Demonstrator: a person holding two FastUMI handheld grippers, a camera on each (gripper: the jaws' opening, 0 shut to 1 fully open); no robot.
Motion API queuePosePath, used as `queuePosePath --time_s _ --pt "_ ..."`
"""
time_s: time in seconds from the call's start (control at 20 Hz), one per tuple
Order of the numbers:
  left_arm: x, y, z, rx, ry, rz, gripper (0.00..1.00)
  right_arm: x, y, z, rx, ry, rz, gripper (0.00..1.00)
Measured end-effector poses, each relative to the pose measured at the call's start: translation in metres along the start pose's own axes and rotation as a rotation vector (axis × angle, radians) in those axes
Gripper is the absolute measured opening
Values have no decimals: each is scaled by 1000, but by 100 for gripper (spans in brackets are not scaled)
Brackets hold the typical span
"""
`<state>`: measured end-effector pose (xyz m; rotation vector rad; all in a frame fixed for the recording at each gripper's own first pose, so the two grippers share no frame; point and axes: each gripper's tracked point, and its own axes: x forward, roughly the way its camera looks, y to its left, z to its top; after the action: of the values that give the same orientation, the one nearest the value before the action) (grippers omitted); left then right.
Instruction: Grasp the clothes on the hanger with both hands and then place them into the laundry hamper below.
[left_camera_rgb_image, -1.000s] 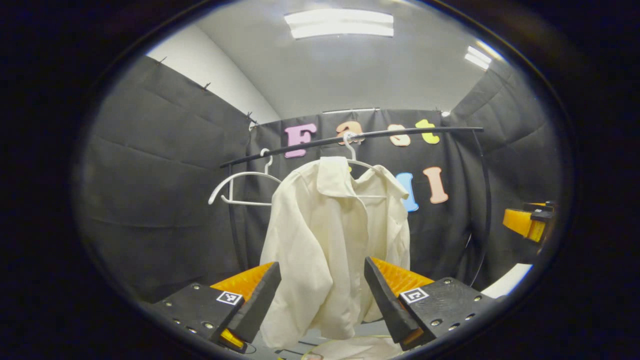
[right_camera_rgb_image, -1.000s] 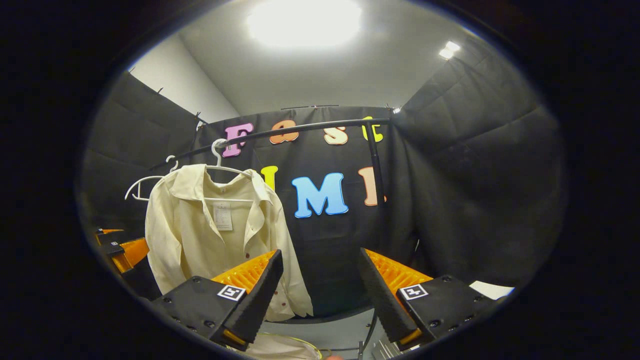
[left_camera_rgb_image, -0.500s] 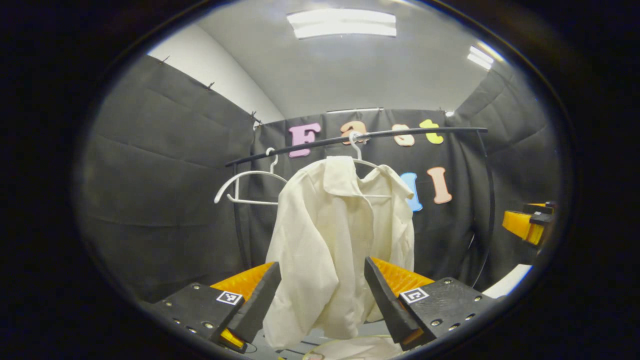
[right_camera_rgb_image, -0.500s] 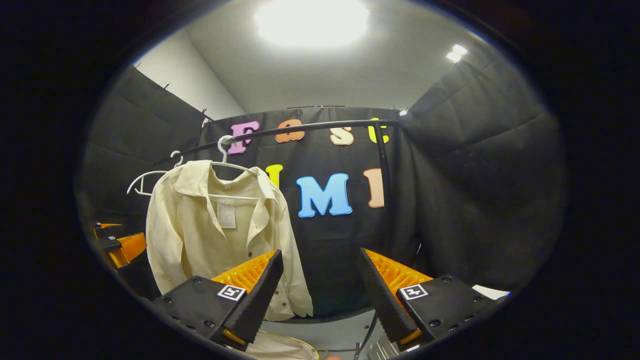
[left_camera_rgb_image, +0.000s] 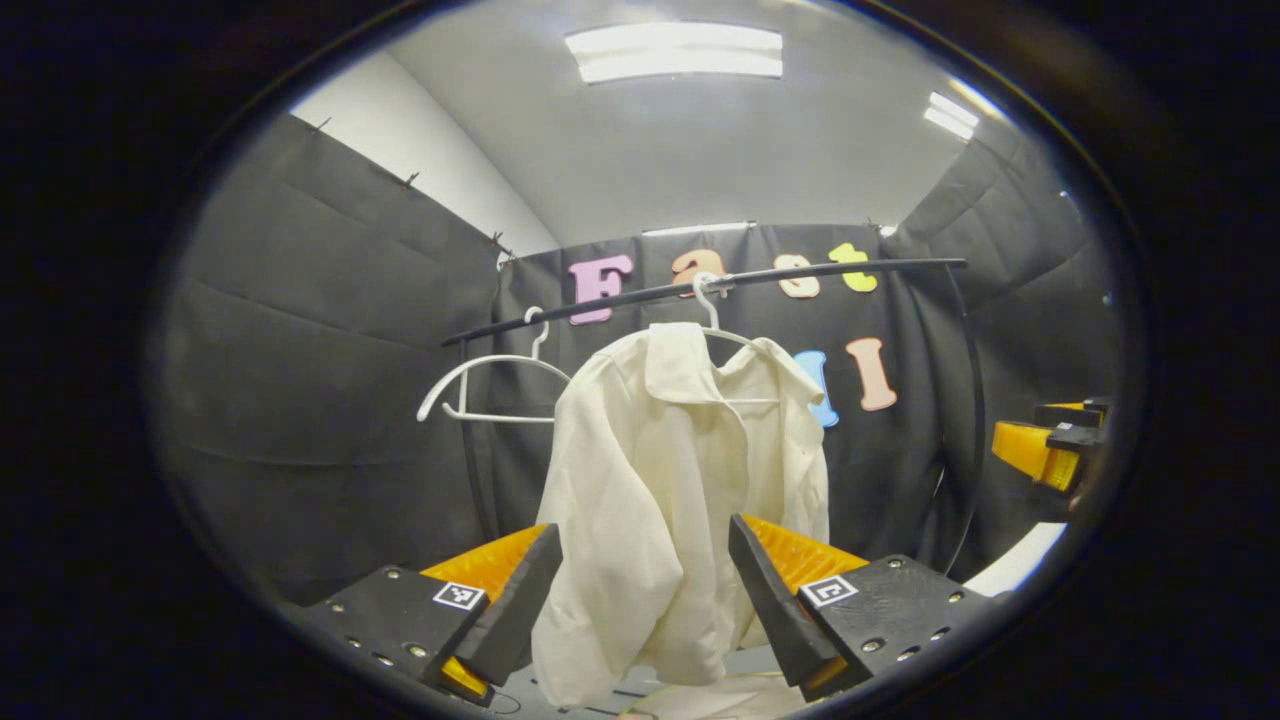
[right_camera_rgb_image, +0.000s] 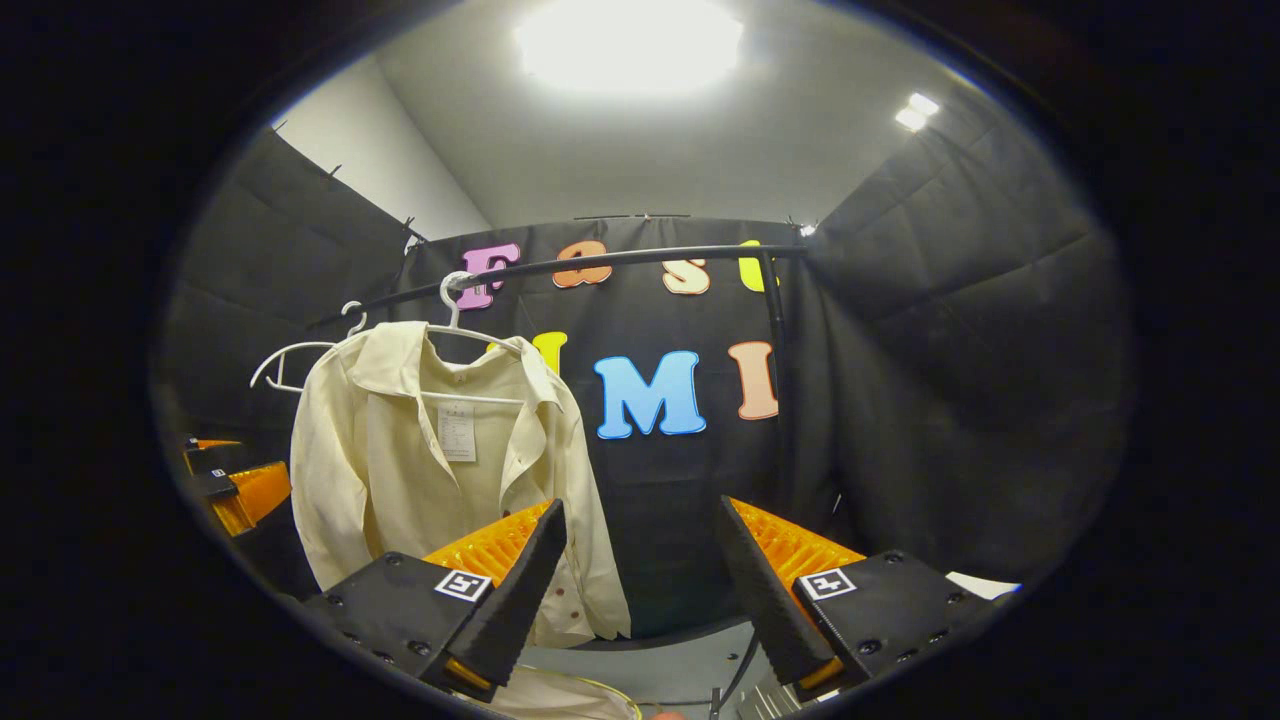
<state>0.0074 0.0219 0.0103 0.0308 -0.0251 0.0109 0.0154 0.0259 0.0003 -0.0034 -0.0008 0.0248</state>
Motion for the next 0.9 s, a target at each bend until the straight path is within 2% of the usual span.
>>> queuePosePath --time_s 0.25,0.4,0.45,0.5,0.6,0.65,0.7,0.8,0.85,0.9 --pt "2 -3 4 -27 -34 -46 98 3 14 1 0 -12 -11 96" --pt "6 -13 11 -56 -61 -92 100 9 15 3 23 -14 -30 96" --pt "9 -18 12 -60 -63 -100 98 12 19 2 37 -10 -24 92" --pt "13 -23 14 -61 -63 -107 98 16 21 3 44 -6 -16 96" --pt "25 -33 17 -66 -64 -110 98 29 26 2 40 2 14 96" --pt "31 -39 19 -72 -68 -107 98 35 28 2 34 2 34 92" --pt "38 -43 21 -76 -71 -99 100 41 32 5 28 -5 58 96" --pt "52 -50 23 -70 -68 -70 98 56 42 7 29 -12 119 96" --pt "59 -54 25 -65 -67 -57 96 63 47 6 29 -14 149 93" --pt "67 -58 26 -61 -68 -48 98 70 51 7 29 -16 174 96"
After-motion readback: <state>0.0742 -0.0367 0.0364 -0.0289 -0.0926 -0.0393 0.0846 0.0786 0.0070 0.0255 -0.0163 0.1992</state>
